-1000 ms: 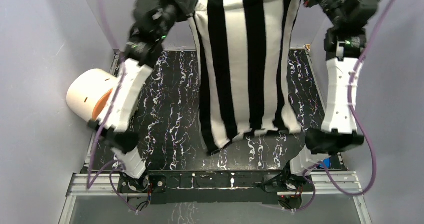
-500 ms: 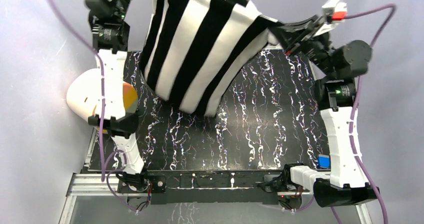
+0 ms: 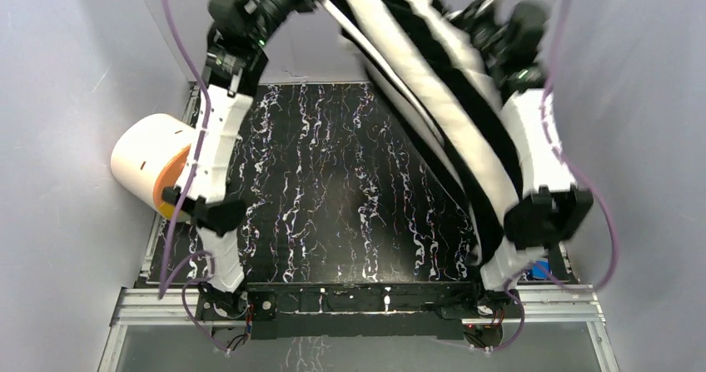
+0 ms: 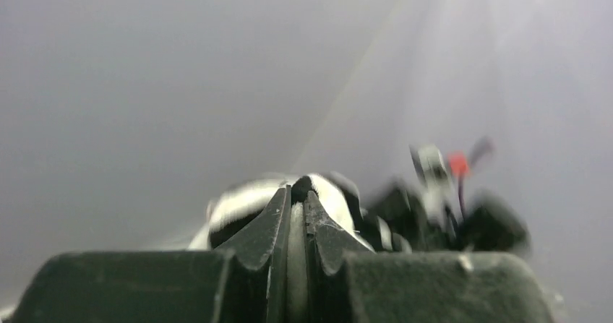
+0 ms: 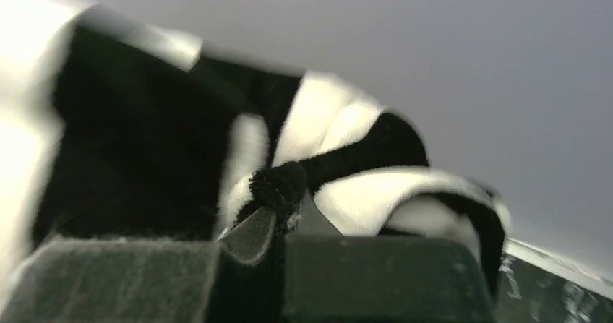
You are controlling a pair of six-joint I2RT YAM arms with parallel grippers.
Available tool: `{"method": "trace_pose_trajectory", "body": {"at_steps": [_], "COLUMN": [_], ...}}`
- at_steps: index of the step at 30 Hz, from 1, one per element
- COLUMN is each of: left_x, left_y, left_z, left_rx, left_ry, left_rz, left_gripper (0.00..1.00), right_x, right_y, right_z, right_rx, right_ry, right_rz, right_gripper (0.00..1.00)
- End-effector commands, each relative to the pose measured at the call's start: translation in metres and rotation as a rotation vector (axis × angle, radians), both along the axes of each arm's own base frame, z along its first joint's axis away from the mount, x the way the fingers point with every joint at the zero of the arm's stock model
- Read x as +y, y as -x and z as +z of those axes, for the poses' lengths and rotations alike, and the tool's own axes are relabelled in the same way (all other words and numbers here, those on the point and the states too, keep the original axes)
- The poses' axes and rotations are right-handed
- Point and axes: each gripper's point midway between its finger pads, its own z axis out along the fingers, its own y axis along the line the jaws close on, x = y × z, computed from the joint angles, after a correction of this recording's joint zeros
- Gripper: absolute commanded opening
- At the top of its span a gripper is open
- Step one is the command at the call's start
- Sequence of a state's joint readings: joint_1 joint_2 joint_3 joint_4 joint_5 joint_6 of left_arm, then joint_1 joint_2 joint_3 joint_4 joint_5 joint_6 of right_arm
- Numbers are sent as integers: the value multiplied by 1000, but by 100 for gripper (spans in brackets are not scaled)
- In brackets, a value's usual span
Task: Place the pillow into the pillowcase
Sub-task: Smooth out the pillow at the center of the board.
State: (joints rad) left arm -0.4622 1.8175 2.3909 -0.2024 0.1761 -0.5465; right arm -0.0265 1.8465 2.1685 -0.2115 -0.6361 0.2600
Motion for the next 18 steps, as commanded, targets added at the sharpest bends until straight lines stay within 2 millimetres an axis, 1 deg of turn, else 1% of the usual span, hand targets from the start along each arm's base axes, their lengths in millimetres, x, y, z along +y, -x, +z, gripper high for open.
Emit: {"method": "trace_pose_trajectory", "body": {"at_steps": [1, 2, 3, 4, 6, 7, 8, 9, 10, 11, 12, 13, 14, 15, 16, 17, 18], "left_x": [122, 114, 104, 99, 76, 66, 57, 49, 46, 51, 59, 72, 87, 100, 116, 125, 130], "left_y": [-82, -72, -58, -16, 41, 66, 89, 104, 110, 102, 85, 59, 32, 0, -27, -44, -48], "left_z": [32, 32, 27, 50, 51, 48, 49, 48, 46, 48, 51, 53, 55, 50, 41, 35, 36], "left_rx": [-51, -47, -25, -85, -163, -175, -183, -194, -204, -209, -220, -217, -200, -156, -91, -43, -25], "left_ry": [144, 116, 100, 114, 160, 176, 177, 162, 148, 140, 109, 59, 15, -3, 5, 41, 68], "left_rz": [272, 245, 216, 178, 71, 11, -41, -79, -83, -32, 58, 178, 286, 344, 357, 332, 309], "left_gripper": [0, 0, 0, 0, 0, 0, 0, 0, 0, 0, 0, 0, 0, 0, 0, 0, 0], "right_x": [118, 116, 113, 110, 105, 94, 78, 51, 29, 13, 10, 19, 45, 72, 95, 111, 114], "right_y": [254, 246, 232, 216, 180, 154, 128, 103, 82, 73, 77, 93, 114, 131, 157, 197, 228], "right_z": [127, 121, 124, 130, 144, 151, 159, 165, 168, 169, 171, 171, 165, 137, 123, 124, 130], "right_rx": [-677, -633, -623, -625, -676, -682, -669, -634, -596, -556, -541, -532, -518, -470, -495, -590, -681], "right_ry": [-99, -70, -8, 42, 128, 159, 176, 176, 161, 136, 130, 127, 105, 85, 53, 14, -20], "right_rz": [303, 263, 212, 158, 61, -20, -59, -104, -131, -135, -109, -38, 79, 195, 269, 308, 304], "right_gripper": [0, 0, 0, 0, 0, 0, 0, 0, 0, 0, 0, 0, 0, 0, 0, 0, 0]}}
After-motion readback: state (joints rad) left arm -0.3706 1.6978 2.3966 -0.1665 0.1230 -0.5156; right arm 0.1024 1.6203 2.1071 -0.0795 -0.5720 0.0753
